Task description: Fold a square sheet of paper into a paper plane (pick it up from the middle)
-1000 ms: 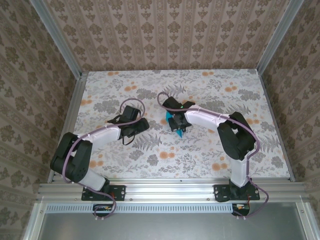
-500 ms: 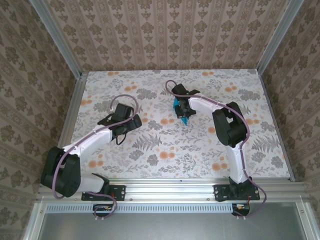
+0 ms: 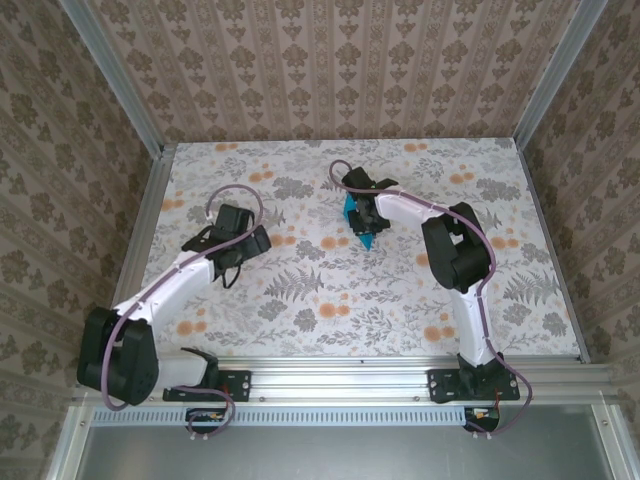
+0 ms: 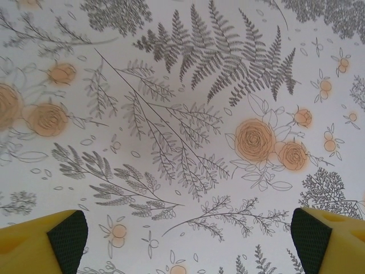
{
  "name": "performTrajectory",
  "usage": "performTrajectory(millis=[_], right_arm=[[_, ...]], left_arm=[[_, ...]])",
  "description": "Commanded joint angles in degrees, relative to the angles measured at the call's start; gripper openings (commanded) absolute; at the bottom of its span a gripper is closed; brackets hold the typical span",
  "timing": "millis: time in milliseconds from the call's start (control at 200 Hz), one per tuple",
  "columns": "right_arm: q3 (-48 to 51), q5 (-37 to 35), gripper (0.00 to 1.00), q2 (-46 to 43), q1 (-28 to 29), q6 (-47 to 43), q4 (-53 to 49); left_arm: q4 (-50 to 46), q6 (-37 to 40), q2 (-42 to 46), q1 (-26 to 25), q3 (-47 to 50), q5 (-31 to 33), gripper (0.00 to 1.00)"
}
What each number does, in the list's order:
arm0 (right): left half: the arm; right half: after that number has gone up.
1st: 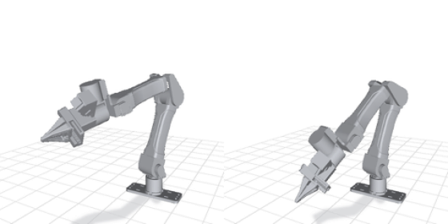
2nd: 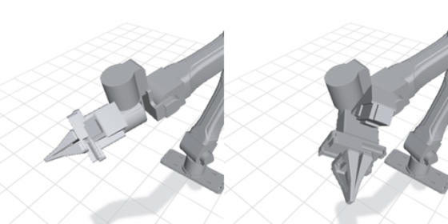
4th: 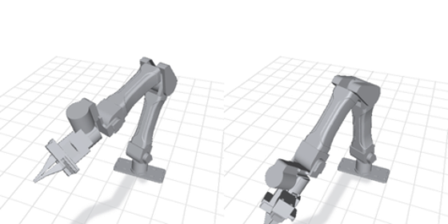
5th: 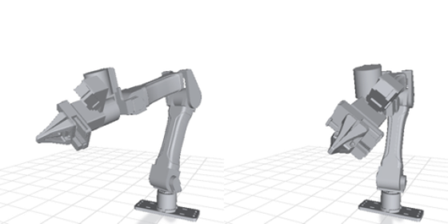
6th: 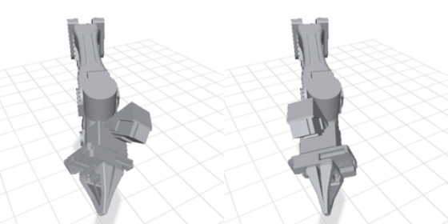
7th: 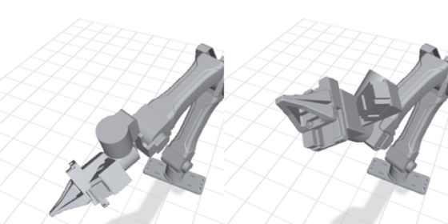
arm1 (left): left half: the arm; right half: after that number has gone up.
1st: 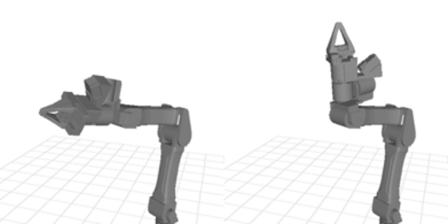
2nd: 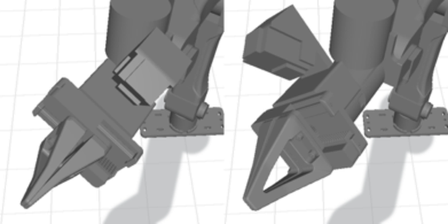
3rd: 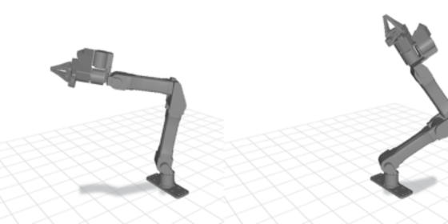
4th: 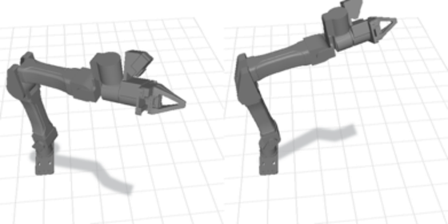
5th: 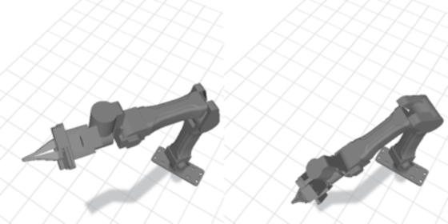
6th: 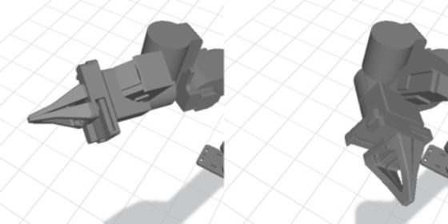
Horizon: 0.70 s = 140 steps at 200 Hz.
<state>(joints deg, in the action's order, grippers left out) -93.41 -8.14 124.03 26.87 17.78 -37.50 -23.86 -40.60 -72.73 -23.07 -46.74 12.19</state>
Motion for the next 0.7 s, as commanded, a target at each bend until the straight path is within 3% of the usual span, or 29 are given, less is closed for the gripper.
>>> performTrajectory(millis=[0, 285, 380, 440, 695], right_arm=[[-1.6, 0.4, 0.32, -7.4, -0.2, -0.3, -1.7], [6.9, -7.8, 0.68, -26.2, -1.0, 0.5, 4.6], [14.3, -13.0, 0.84, -33.7, -2.3, -0.2, 11.8], [20.1, -16.5, 0.99, -38.4, -3.4, -0.9, 16.7], [43.0, -24.6, 1.00, -53.9, -13.4, -0.9, 34.7]], left_arm=[[-3.0, 3.0, 2.9, 0.9, -4.0, 3.6, 0.95], [-6.5, 9.2, 7.7, 2.6, -8.8, 11.1, 0.98], [-6.2, 11.7, 9.2, 3.4, -8.6, 13.4, 1.00], [-4.5, 13.5, 10.5, 4.0, -7.4, 14.8, 1.00], [7.0, 20.7, 15.7, 9.2, 1.5, 18.0, 1.00]])
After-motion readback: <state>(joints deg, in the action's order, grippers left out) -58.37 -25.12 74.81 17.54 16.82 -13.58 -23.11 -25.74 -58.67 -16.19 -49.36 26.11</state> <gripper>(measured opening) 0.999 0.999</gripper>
